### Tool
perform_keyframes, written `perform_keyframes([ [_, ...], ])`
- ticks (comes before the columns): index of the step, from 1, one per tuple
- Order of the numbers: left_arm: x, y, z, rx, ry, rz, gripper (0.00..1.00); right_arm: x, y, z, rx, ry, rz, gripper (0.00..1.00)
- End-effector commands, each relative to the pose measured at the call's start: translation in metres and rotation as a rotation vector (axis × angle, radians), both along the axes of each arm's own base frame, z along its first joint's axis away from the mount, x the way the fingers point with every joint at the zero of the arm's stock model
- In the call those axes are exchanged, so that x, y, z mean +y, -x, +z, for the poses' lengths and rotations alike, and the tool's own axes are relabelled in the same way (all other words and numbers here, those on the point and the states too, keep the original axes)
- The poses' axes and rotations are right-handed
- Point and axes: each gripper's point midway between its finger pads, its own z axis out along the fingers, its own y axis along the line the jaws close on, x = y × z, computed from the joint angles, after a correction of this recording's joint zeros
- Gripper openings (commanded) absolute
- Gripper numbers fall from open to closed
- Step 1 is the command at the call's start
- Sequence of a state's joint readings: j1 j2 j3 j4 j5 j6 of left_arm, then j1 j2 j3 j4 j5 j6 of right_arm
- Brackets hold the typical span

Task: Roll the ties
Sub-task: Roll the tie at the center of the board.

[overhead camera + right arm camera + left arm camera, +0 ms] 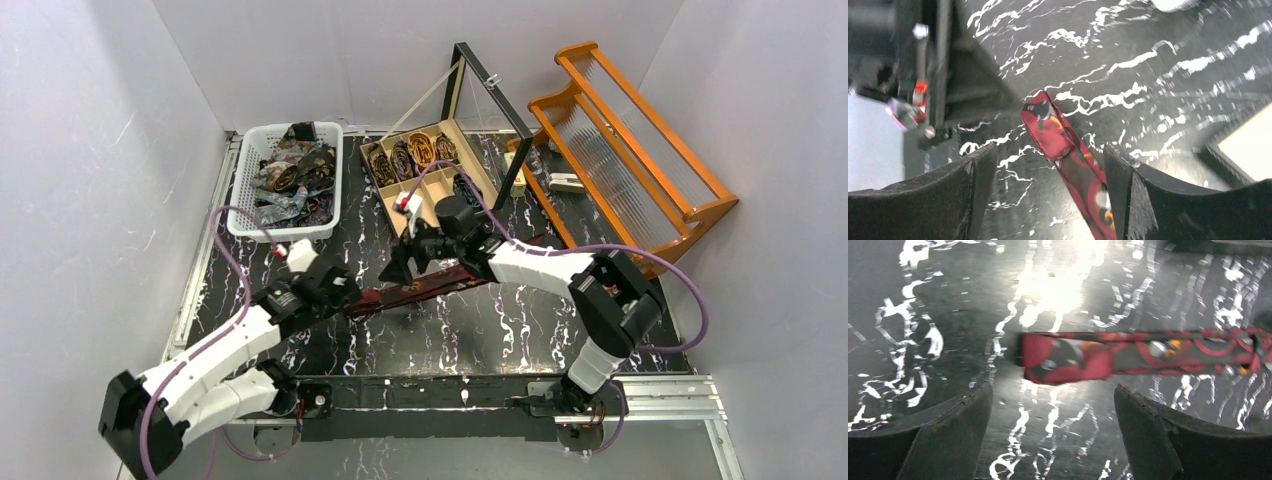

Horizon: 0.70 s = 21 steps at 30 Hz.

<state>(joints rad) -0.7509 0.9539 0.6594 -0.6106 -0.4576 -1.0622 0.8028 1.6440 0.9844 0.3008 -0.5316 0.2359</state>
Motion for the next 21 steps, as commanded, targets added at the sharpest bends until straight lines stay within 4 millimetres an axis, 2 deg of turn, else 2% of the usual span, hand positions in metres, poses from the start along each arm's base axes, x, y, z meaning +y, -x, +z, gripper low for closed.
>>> perform_keyframes([
  [1, 0.033, 0.008, -0.013, 0.069, 0.089, 0.124, 0.92, 0.032, 0.012, -0.001, -0.433, -0.042, 0.267, 0.86],
  [5, 0.048, 0.016, -0.034, 0.171, 0.155, 0.197, 0.94, 0.053, 0.028, -0.017, -0.555, -0.001, 0.403, 0.9],
  [7, 0.056, 0.025, -0.05, 0.261, 0.15, 0.233, 0.94, 0.061, 0.041, -0.027, -0.558, 0.028, 0.49, 0.92],
  [9, 0.06, 0.028, -0.057, 0.31, 0.159, 0.257, 0.94, 0.071, 0.049, -0.035, -0.568, 0.044, 0.546, 0.93],
  [11, 0.062, 0.024, -0.054, 0.289, 0.177, 0.281, 0.94, 0.08, 0.053, -0.042, -0.577, 0.056, 0.578, 0.98],
  [15, 0.069, 0.023, -0.048, 0.267, 0.171, 0.307, 0.96, 0.093, 0.057, -0.05, -0.579, 0.066, 0.631, 0.99],
  [21, 0.074, 0.026, -0.042, 0.225, 0.179, 0.344, 0.97, 0.095, 0.06, -0.073, -0.53, 0.099, 0.668, 0.99],
])
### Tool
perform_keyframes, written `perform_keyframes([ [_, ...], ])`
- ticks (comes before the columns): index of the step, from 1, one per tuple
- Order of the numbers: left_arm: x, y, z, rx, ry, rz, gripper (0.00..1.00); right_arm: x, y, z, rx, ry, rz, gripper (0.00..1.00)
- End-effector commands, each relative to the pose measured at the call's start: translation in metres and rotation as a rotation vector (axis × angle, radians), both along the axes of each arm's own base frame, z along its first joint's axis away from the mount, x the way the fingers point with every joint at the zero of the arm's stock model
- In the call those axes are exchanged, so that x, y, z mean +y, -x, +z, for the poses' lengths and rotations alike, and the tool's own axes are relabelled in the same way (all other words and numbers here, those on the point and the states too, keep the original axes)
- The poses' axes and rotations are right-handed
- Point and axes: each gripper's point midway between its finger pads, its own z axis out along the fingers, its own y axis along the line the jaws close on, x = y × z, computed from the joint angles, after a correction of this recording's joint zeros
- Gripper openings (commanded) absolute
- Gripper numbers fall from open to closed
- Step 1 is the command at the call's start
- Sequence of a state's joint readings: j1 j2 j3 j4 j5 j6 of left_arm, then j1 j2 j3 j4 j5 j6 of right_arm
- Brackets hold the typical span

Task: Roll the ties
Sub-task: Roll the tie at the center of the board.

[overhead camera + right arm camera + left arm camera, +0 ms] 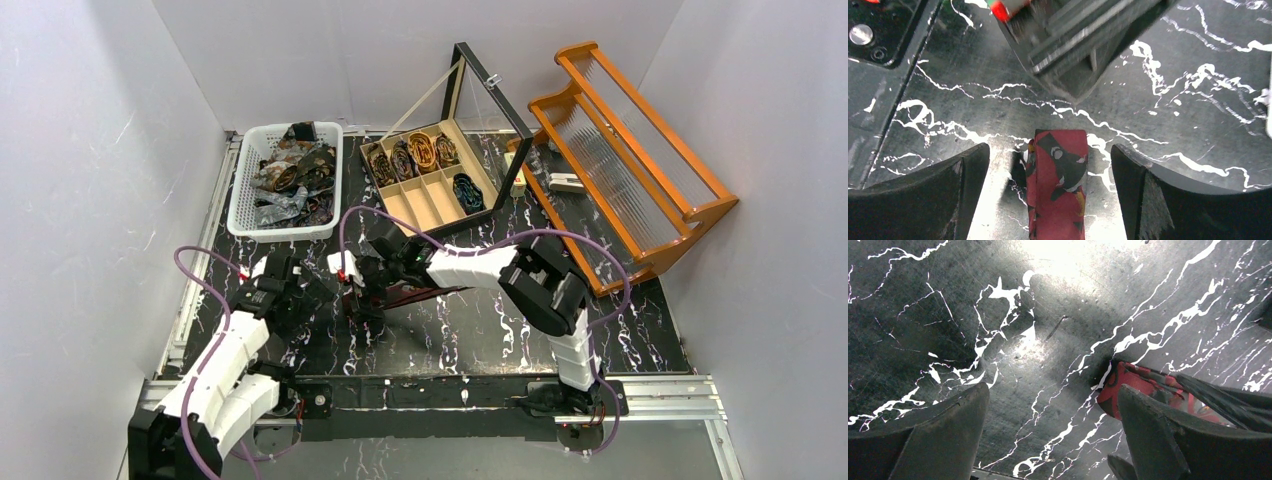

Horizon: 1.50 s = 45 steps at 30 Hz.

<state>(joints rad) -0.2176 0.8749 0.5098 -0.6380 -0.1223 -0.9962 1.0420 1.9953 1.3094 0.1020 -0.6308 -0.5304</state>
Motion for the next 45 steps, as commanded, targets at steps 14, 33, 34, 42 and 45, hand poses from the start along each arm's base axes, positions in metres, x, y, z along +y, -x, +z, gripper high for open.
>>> perform_keyframes([
  [14, 0.001, 0.005, 0.012, -0.053, 0.024, 0.01, 0.97, 0.006, -0.008, -0.035, 0.005, 0.071, 0.013, 0.98],
  [33, -0.001, 0.004, 0.013, -0.074, 0.041, 0.014, 0.97, -0.006, 0.019, -0.058, 0.004, 0.109, -0.092, 0.52],
  [34, -0.002, 0.005, 0.013, -0.075, 0.044, 0.015, 0.97, -0.01, 0.022, -0.058, 0.009, 0.109, -0.099, 0.51],
  [42, -0.004, 0.006, 0.012, -0.078, 0.061, 0.02, 0.97, -0.015, 0.031, -0.059, -0.002, 0.128, -0.057, 0.75],
  [45, -0.005, 0.007, 0.012, -0.08, 0.067, 0.016, 0.97, -0.019, 0.032, -0.061, -0.033, 0.151, -0.003, 0.88],
])
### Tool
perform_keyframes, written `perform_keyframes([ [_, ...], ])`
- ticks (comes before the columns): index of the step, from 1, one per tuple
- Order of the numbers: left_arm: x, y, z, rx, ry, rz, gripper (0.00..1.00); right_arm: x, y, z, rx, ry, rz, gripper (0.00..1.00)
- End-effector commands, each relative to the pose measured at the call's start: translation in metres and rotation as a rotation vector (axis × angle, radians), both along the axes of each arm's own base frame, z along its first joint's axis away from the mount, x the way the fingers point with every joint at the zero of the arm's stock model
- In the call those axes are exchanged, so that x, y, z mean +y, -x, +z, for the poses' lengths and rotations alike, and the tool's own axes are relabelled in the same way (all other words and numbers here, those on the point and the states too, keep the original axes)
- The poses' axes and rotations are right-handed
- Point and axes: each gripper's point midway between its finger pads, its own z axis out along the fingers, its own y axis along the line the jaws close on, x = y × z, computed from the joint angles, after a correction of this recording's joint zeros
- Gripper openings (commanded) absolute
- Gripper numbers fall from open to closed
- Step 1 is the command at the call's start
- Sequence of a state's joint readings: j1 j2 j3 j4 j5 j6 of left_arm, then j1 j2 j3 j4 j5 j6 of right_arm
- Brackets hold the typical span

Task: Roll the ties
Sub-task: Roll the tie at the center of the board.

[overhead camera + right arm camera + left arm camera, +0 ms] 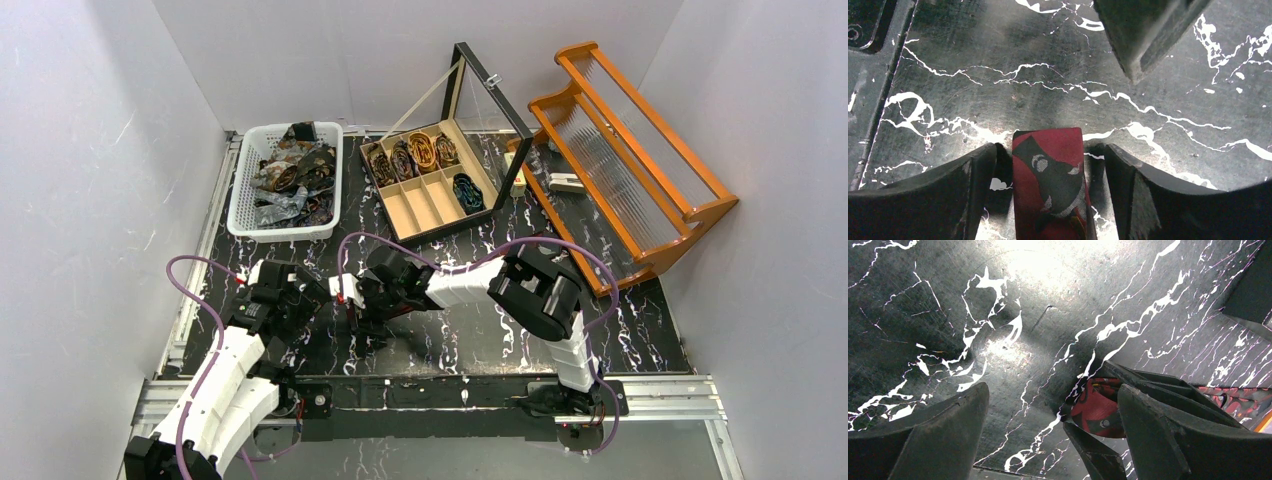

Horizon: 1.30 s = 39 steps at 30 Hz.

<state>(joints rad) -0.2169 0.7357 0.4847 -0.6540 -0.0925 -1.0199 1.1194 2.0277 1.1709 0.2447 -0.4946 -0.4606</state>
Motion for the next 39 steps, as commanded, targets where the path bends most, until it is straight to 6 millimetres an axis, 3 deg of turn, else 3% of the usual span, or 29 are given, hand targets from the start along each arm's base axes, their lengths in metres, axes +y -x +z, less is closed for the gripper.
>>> perform_keyframes([
  [1, 0.0, 0.004, -0.001, 0.01, 0.012, 0.008, 0.97, -0.015, 0.006, -0.011, -0.037, 0.082, 0.082, 0.89],
  [5, -0.002, 0.005, 0.0, 0.006, 0.018, -0.002, 0.97, -0.026, 0.001, -0.017, -0.021, 0.112, 0.121, 0.87],
  [11, -0.002, 0.004, -0.001, 0.007, 0.019, -0.003, 0.97, -0.033, -0.003, -0.022, 0.015, 0.14, 0.125, 0.7],
  [22, -0.002, 0.003, -0.002, 0.007, 0.017, -0.005, 0.97, -0.013, -0.012, -0.011, 0.014, 0.064, -0.004, 0.47],
  [26, -0.001, 0.003, -0.001, 0.002, 0.016, -0.002, 0.97, -0.011, -0.015, -0.012, 0.016, 0.071, -0.065, 0.46],
  [28, -0.001, 0.003, -0.001, 0.003, 0.016, -0.001, 0.97, -0.012, -0.013, -0.009, 0.011, 0.059, -0.074, 0.47],
  [32, -0.002, 0.002, -0.002, 0.0, 0.021, -0.003, 0.97, -0.012, -0.009, -0.001, 0.0, 0.03, -0.066, 0.6],
  [34, -0.003, 0.002, -0.001, -0.002, 0.022, -0.005, 0.97, -0.011, -0.01, 0.006, -0.001, 0.022, -0.073, 0.72],
  [39, -0.004, -0.001, 0.002, -0.025, 0.028, -0.017, 0.98, -0.007, -0.022, 0.05, -0.03, -0.089, -0.174, 0.96],
])
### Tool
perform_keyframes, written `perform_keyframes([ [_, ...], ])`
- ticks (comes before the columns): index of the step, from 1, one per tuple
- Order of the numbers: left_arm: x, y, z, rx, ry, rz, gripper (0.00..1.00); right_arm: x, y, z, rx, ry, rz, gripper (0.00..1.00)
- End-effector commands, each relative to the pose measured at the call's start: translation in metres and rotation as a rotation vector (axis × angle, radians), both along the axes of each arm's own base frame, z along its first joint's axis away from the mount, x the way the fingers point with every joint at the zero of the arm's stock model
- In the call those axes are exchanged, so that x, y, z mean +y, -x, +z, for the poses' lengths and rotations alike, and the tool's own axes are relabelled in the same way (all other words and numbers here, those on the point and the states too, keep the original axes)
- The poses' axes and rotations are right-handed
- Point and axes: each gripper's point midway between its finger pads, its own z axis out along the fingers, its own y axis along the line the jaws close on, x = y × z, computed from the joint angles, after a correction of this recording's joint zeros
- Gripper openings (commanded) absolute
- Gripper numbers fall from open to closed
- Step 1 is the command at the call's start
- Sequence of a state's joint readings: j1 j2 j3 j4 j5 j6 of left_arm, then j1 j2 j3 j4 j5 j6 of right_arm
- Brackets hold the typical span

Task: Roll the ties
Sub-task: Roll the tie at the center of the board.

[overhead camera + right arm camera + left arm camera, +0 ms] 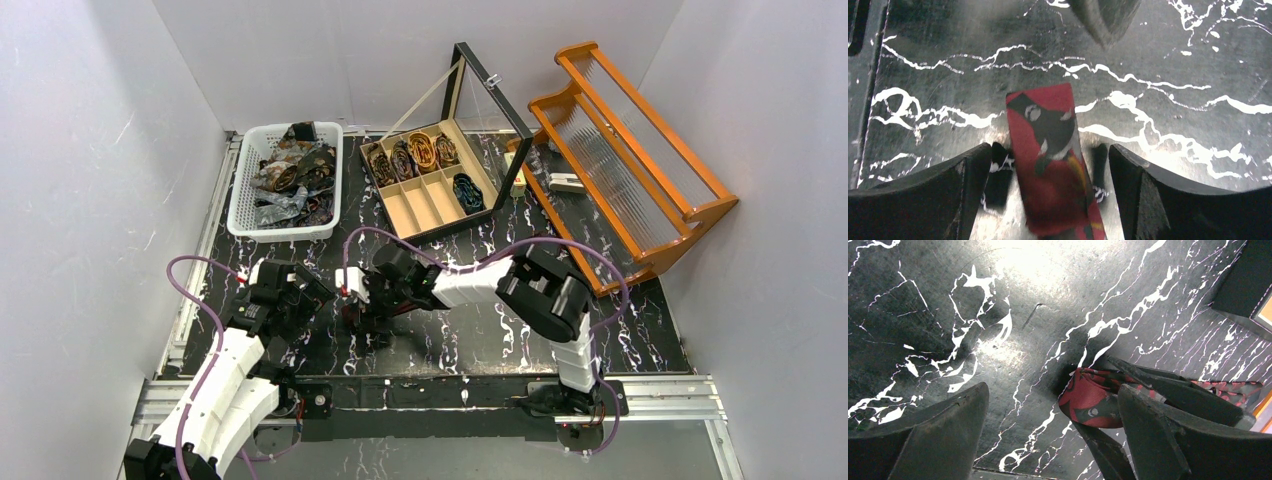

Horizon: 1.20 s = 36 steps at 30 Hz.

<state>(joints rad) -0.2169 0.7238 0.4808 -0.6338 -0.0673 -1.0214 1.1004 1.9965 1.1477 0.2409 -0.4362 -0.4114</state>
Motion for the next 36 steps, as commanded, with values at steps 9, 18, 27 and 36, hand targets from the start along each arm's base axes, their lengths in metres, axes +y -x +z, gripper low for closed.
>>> perform_keyframes([
  [9, -0.005, -0.005, 0.007, -0.068, 0.023, -0.042, 0.98, -0.057, -0.058, 0.122, 0.052, -0.29, -0.713, 0.99],
  [18, -0.02, -0.005, -0.002, -0.099, 0.102, -0.087, 0.98, -0.08, -0.018, 0.095, 0.786, -0.073, -0.875, 0.95],
  [27, -0.029, 0.001, -0.012, -0.092, 0.156, -0.1, 0.97, -0.058, -0.006, 0.061, 0.994, 0.106, -0.885, 0.66],
  [36, -0.031, 0.002, -0.013, -0.091, 0.167, -0.111, 0.95, -0.048, -0.012, 0.049, 1.018, 0.164, -0.901, 0.61],
])
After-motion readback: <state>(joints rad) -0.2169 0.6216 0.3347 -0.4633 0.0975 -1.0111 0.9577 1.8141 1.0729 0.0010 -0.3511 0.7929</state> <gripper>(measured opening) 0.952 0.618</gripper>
